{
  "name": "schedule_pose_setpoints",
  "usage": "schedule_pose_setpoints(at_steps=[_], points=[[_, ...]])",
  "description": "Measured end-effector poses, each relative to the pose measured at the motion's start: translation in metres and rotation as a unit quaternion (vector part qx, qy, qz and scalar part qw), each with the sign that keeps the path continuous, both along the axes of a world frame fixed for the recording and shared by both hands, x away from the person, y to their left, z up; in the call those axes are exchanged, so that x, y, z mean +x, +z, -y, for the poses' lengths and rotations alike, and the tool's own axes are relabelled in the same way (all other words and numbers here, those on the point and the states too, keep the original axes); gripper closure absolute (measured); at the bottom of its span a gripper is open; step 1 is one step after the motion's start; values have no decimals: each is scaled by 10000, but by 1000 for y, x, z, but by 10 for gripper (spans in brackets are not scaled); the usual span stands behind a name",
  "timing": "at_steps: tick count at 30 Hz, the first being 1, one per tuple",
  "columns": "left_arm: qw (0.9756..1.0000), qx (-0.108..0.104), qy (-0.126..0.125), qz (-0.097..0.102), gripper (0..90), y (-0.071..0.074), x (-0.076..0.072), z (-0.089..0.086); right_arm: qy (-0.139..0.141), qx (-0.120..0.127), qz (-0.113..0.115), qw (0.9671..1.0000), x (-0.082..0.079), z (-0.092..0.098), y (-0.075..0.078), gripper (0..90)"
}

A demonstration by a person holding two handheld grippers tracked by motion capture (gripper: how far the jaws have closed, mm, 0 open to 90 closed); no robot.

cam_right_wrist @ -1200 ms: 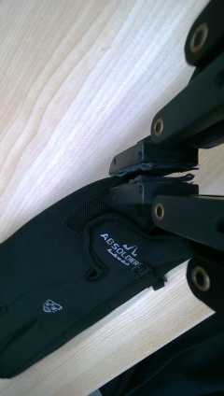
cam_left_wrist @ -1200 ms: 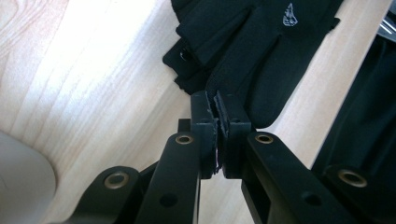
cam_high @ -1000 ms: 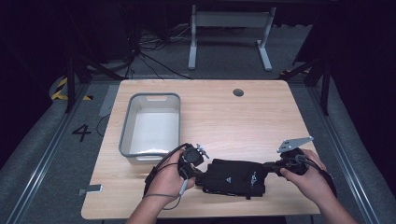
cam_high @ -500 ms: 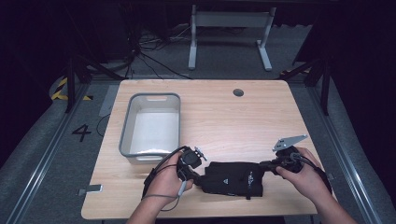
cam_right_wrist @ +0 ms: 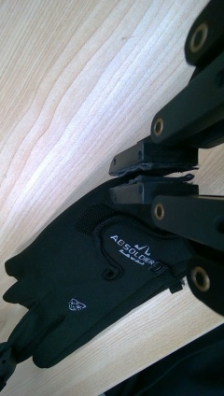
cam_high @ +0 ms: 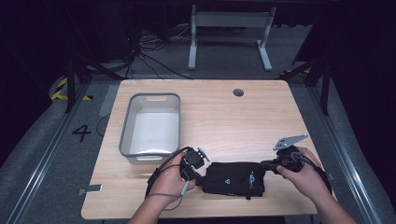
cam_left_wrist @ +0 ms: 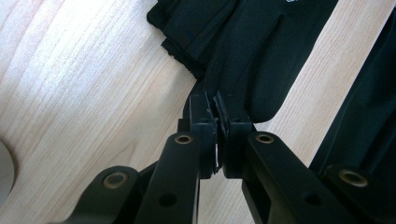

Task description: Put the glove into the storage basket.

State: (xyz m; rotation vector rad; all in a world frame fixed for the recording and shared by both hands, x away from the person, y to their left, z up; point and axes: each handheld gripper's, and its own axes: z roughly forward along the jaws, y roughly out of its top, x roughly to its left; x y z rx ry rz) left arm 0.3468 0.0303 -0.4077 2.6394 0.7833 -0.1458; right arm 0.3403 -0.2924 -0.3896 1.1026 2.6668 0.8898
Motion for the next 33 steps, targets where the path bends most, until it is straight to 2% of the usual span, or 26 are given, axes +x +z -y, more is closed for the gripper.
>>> schedule_pose_setpoints(at_steps=[10,11,12,13,14,16,18,22,27,33], points=[[10000,15,53,-50,845,-4,2,1,-18,-65,-24,10000,1,-1,-5,841],[9999,31,76,-60,824,-4,2,0,-25,-97,-48,9999,2,-1,-5,831],[9999,38,102,-69,738,-5,3,0,-36,-129,-62,9999,2,-1,-7,791],[9999,40,142,-70,695,-6,3,0,-34,-133,-70,9999,2,0,-8,757],[9999,43,160,-24,695,-6,4,0,-34,-133,-70,9999,2,0,-8,757],[9997,35,240,64,598,-6,5,-1,-67,-101,-48,9999,3,0,-9,709],[9996,-12,275,113,564,-4,5,-2,-96,-115,38,9999,3,1,-9,689],[9988,-135,416,232,545,-1,6,-4,-166,-106,159,9997,4,4,-7,682],[9974,-323,491,419,541,5,6,-3,-207,-100,272,9994,1,7,-5,718],[9962,-536,436,531,556,10,7,3,-282,-46,320,9991,-3,12,-1,722]])
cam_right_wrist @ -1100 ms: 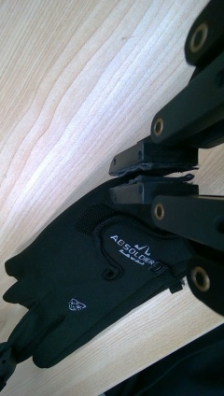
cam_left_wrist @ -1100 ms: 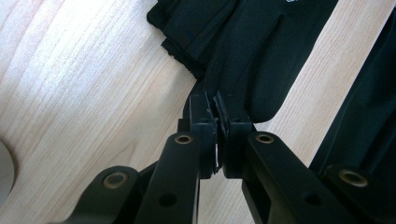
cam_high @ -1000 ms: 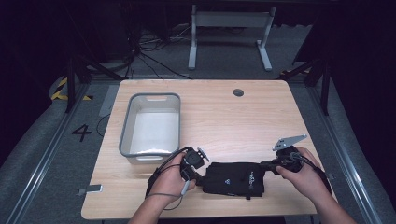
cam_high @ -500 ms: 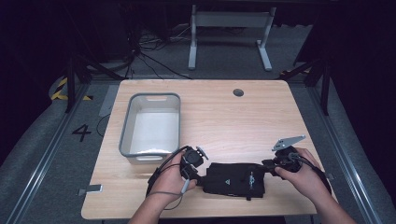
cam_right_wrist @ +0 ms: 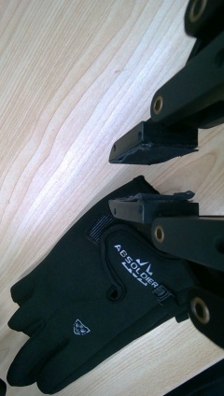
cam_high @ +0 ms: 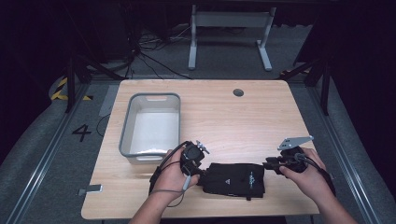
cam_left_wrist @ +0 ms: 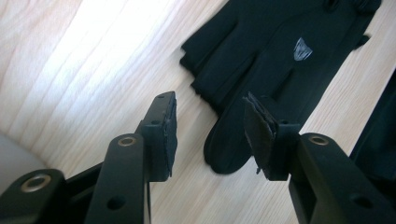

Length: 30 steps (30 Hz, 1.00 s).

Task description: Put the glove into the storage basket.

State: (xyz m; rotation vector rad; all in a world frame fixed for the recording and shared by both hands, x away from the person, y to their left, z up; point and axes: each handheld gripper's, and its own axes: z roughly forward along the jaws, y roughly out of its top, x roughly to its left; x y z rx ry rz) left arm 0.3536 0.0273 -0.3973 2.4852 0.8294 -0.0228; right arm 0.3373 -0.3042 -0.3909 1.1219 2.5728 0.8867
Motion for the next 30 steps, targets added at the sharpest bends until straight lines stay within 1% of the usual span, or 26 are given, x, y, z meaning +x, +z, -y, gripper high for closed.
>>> schedule_pose_setpoints(at_steps=[2,5,6,9,11,13,15,16,18,19,20,21,22,23,25,26,30], points=[[9999,-90,-51,33,555,2,0,4,-37,34,16,10000,-2,2,1,716],[9998,-147,-121,72,553,4,0,9,-110,63,41,9999,-4,6,3,705],[9996,-203,-150,115,552,5,0,11,-135,80,42,9999,-5,8,3,703],[9993,-258,-238,157,545,8,1,17,-237,125,38,9996,-8,16,4,693],[9992,-257,-264,161,542,8,1,19,-260,126,38,9996,-8,18,4,692],[9989,-300,-318,160,530,9,3,24,-350,158,32,9993,-8,23,4,685],[9988,-307,-343,156,528,9,3,25,-364,164,33,9992,-8,24,4,680],[9985,-297,-419,162,526,10,5,29,-391,179,24,9991,-9,27,3,673],[9984,-319,-437,163,522,10,5,32,-421,191,32,9989,-9,28,3,673],[9981,-293,-518,187,513,10,6,35,-423,197,26,9989,-9,29,3,673],[9978,-313,-548,190,503,10,7,37,-437,196,35,9988,-9,30,3,673],[9973,-390,-598,180,479,10,8,40,-460,217,56,9987,-9,30,3,675],[9964,-518,-650,145,473,9,9,42,-447,238,58,9987,-10,31,4,678],[9959,-557,-700,135,473,8,10,44,-447,238,58,9987,-10,31,4,678],[9954,-498,-791,229,472,6,11,50,-446,265,69,9986,-11,32,4,679],[9950,-531,-830,184,470,3,12,55,-449,264,62,9986,-12,32,4,678],[9944,-550,-894,142,464,-2,15,61,-447,291,35,9986,-13,33,4,669]])
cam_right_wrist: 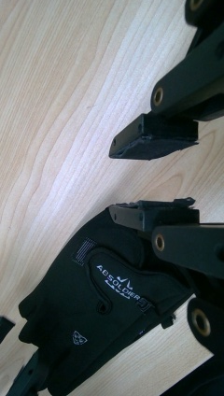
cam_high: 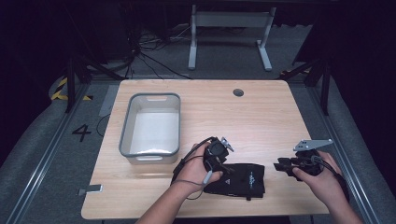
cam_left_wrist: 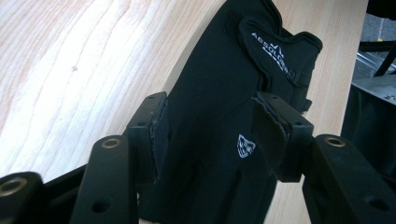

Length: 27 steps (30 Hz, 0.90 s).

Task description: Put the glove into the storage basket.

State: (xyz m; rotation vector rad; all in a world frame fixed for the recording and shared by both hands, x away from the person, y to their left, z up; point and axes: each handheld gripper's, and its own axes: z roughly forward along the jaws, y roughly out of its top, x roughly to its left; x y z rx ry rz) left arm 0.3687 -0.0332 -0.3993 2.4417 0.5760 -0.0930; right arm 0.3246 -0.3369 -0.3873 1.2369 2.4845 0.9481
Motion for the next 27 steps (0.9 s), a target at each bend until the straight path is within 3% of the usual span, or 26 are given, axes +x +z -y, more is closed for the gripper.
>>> schedule_pose_setpoints(at_steps=[3,7,12,19,27], points=[[9998,-50,-102,-152,460,-5,2,6,-25,10,-16,10000,-1,0,0,668],[9996,-100,-180,-173,443,-12,5,12,-50,33,-44,10000,-3,2,-1,666],[9991,117,-308,-256,392,-20,4,18,-21,64,-66,10000,-3,1,-2,652],[9967,420,-688,-133,361,-28,-1,27,50,105,-95,9999,-4,-1,-3,640],[9954,603,-738,-65,301,-35,-6,34,92,239,-148,9996,-5,-1,-2,616]])
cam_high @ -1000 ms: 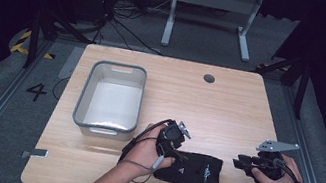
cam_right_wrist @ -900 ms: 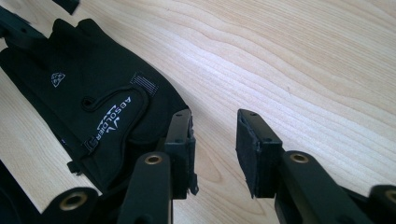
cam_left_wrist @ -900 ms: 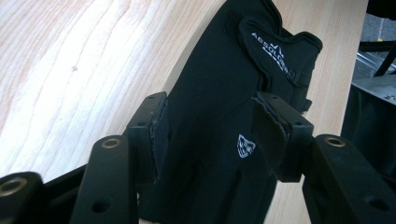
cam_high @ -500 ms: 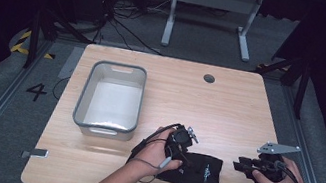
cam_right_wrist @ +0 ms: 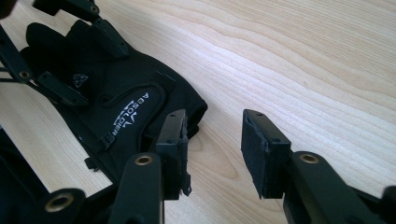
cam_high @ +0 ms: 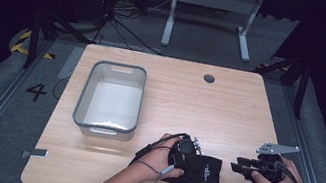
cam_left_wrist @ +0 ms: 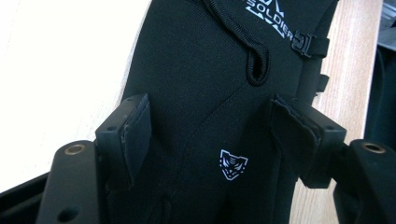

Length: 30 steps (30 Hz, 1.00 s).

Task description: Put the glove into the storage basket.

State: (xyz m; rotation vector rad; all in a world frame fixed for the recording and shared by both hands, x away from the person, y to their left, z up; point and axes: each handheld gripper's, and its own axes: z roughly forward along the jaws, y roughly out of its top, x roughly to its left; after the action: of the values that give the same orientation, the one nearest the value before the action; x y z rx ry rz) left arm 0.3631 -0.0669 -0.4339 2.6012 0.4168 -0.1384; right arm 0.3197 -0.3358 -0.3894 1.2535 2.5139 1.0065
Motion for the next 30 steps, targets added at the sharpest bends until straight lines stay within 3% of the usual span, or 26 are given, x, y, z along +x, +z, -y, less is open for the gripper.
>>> schedule_pose_setpoints(at_steps=[5,11,17,21,27,30], points=[[9999,35,83,119,288,-4,-3,2,41,114,-36,9999,0,0,0,607],[9983,235,-31,530,288,-6,-12,7,36,139,-31,9999,-1,-1,1,601],[9974,348,31,636,326,-6,-14,9,38,137,-17,9999,-1,-2,1,600],[9969,384,127,681,391,-5,-13,9,37,147,-11,9999,-2,-1,1,602],[9971,322,321,608,613,-3,-8,4,22,129,-34,9999,-1,0,0,624],[9966,386,390,612,628,-1,-8,6,27,103,-41,9999,0,0,0,635]])
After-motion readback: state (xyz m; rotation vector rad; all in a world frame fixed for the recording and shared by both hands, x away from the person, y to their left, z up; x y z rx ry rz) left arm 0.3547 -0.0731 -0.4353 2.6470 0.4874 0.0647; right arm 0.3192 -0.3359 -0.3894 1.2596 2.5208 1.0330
